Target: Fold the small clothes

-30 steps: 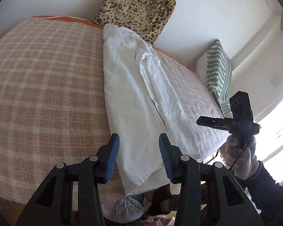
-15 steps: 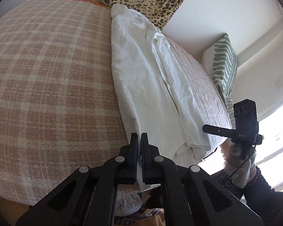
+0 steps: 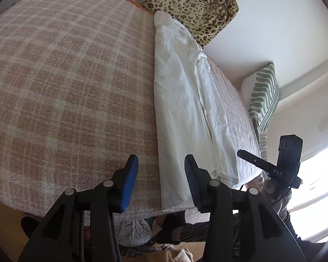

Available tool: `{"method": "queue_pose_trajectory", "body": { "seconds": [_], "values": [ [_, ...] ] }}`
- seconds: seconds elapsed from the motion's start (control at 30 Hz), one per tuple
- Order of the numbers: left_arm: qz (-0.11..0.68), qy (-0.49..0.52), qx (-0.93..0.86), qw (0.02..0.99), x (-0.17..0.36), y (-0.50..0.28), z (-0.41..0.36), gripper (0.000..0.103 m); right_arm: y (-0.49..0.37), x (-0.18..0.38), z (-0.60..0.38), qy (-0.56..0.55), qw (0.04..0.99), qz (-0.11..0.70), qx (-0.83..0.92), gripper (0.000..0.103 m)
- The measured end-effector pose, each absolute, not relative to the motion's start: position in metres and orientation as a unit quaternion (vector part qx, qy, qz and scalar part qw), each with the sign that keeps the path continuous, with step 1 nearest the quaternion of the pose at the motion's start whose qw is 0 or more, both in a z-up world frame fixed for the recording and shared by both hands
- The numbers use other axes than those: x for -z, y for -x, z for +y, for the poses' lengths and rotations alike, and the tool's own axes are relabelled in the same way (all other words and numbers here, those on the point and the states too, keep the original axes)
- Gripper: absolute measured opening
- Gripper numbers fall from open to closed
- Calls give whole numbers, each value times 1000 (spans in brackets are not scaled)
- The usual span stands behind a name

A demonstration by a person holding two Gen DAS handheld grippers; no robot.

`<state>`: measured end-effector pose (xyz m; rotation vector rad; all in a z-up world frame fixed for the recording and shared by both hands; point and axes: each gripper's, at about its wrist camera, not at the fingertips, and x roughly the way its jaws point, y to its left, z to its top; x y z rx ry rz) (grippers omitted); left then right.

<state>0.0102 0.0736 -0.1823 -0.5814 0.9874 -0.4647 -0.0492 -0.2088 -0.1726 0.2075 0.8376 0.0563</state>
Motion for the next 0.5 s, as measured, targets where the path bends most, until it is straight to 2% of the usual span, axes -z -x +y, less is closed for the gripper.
{"method": "queue_pose_trajectory", "body": {
  "seconds": [0.13,0.33,0.4,0.5],
  "values": [
    [463,255,223,819,180,-4,62,42,44,149,-171,-44,918,391,-49,34],
    [467,221,236,823,183,1,48,39,-30,131,-117,-48,891,439,-110,35],
    [459,209,243,829,181,4,44,30,-62,132,-98,-51,877,462,-124,35],
    [454,198,248,833,183,7,39,22,-100,142,-69,-51,851,506,-131,35]
  ]
}}
